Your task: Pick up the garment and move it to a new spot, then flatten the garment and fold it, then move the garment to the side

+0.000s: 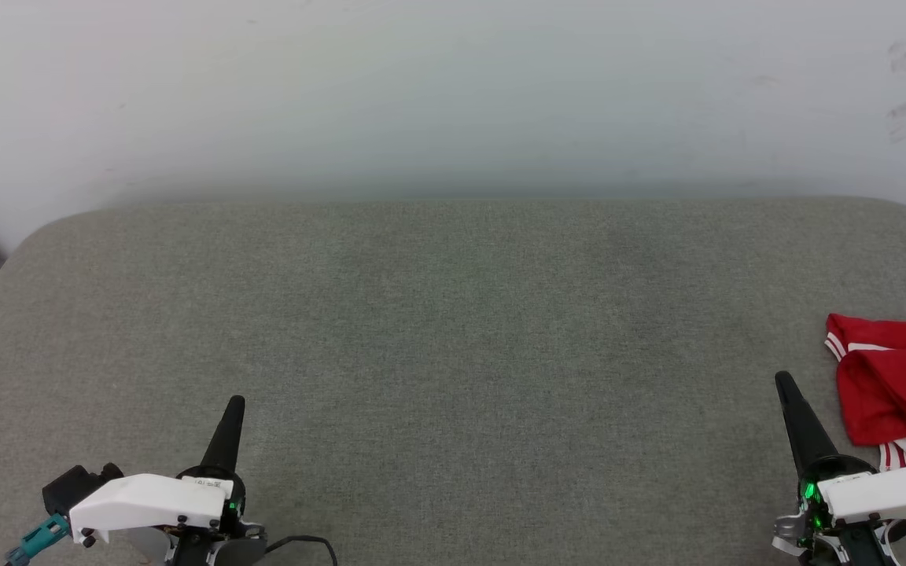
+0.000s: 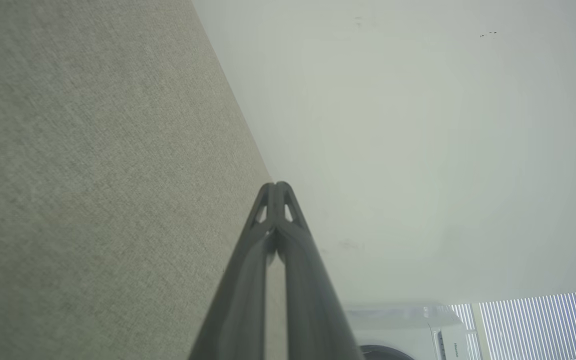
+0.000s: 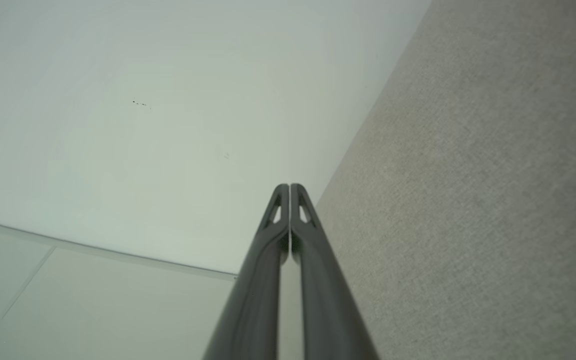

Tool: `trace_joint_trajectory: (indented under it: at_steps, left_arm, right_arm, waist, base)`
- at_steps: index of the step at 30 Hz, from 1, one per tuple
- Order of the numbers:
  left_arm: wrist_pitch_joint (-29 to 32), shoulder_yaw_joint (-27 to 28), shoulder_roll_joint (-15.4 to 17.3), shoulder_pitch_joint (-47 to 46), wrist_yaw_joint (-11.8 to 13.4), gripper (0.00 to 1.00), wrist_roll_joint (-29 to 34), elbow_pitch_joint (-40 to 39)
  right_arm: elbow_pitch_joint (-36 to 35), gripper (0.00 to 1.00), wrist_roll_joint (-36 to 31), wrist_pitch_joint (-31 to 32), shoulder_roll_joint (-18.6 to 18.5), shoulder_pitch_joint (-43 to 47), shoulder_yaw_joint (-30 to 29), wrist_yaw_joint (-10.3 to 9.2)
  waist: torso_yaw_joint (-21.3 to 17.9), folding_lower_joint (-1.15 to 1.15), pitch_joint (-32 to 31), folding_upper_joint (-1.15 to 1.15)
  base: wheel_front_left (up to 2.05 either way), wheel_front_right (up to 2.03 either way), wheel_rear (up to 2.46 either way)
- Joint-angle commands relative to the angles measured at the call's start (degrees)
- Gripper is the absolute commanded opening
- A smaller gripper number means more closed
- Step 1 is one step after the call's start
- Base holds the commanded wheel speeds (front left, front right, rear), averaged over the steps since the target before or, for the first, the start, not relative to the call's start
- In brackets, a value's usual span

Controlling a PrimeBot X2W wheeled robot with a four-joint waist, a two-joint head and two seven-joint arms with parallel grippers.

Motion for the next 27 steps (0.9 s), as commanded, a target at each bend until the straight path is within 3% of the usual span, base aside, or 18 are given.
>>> trace_joint_trajectory:
  at_steps: [1, 27]
  left_arm:
    - [0.5, 0.7, -0.2, -1.4, -0.5, 0.0, -1.2, -0.2]
    - [3.4, 4.8, -2.7, -2.2, -3.2, 0.0, -9.5, 0.3]
  right_arm:
    - [0.2, 0.0, 1.7, 0.3, -0.2, -1.2, -0.2, 0.0]
    - [2.8, 0.0, 13.2, 0.9, -0.1, -3.5, -0.8, 0.0]
  waist:
    - [0.0, -0.01, 0.1, 0.0]
    - [0.1, -0.01, 1.0, 0.0]
  base:
    - [0.0, 0.0, 0.0]
    - [0.0, 0.0, 0.0]
